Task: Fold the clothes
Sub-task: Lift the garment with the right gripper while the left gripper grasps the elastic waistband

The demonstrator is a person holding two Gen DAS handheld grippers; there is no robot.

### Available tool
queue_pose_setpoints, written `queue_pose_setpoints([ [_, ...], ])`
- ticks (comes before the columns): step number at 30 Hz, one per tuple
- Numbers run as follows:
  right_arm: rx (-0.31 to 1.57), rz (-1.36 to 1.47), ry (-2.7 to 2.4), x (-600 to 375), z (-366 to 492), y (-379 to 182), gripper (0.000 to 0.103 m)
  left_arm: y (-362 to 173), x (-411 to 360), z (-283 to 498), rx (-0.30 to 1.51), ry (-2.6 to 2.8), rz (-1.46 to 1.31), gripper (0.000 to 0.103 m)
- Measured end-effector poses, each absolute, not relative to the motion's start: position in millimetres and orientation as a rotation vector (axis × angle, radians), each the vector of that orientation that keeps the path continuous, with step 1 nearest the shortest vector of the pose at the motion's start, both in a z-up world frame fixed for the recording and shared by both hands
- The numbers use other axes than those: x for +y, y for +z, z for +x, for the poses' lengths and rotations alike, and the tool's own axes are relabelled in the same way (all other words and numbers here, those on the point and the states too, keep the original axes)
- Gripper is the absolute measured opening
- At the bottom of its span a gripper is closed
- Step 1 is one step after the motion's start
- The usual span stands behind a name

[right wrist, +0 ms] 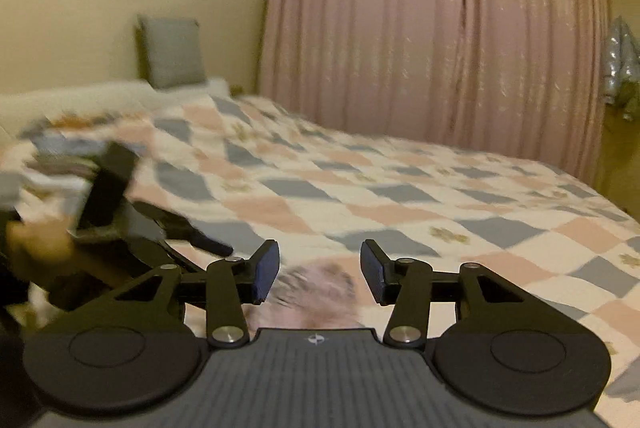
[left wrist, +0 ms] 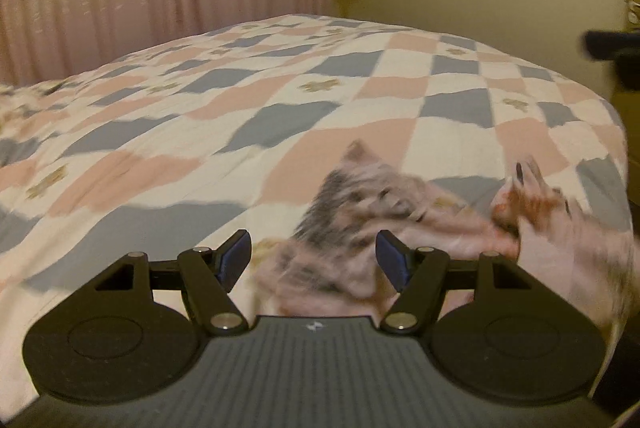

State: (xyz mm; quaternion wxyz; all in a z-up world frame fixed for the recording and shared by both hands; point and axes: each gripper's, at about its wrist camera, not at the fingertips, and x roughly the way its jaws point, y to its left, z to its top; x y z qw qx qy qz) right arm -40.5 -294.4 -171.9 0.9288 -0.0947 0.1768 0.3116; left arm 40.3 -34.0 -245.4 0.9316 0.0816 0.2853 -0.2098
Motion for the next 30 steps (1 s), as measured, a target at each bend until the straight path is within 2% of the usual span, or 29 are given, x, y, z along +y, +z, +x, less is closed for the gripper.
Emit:
queue_pose_setpoints([
  [4, 0.403, -0.236, 0.603, -299, -7, -189, 0.048, -252, -62, 64, 0.596, -0.498, 0.197, 0.064],
  [5, 0.418, -0.244, 0.604, -298, 1, -197, 0.049, -256, -67, 70, 0.610, -0.513, 0.199, 0.060],
  [6, 0.435, -0.242, 0.615, -297, 11, -202, 0.049, -260, -70, 74, 0.627, -0.525, 0.206, 0.043],
  [7, 0.453, -0.239, 0.627, -296, 20, -207, 0.049, -264, -74, 78, 0.645, -0.537, 0.213, 0.031],
  [8, 0.471, -0.235, 0.639, -295, 30, -211, 0.049, -266, -76, 80, 0.656, -0.548, 0.219, 0.011],
  [9, 0.489, -0.231, 0.652, -294, 40, -216, 0.049, -264, -71, 73, 0.644, -0.550, 0.220, 0.008],
  [12, 0.543, -0.220, 0.688, -290, 69, -231, 0.049, -256, -57, 54, 0.606, -0.558, 0.225, 0.005],
  [22, 0.662, -0.252, 0.889, -240, 125, -256, 0.049, -247, -8, 1, 0.568, -0.580, 0.252, 0.005],
  [30, 0.744, -0.142, 0.868, -246, 152, -265, 0.061, -257, 8, -15, 0.585, -0.571, 0.185, 0.005],
])
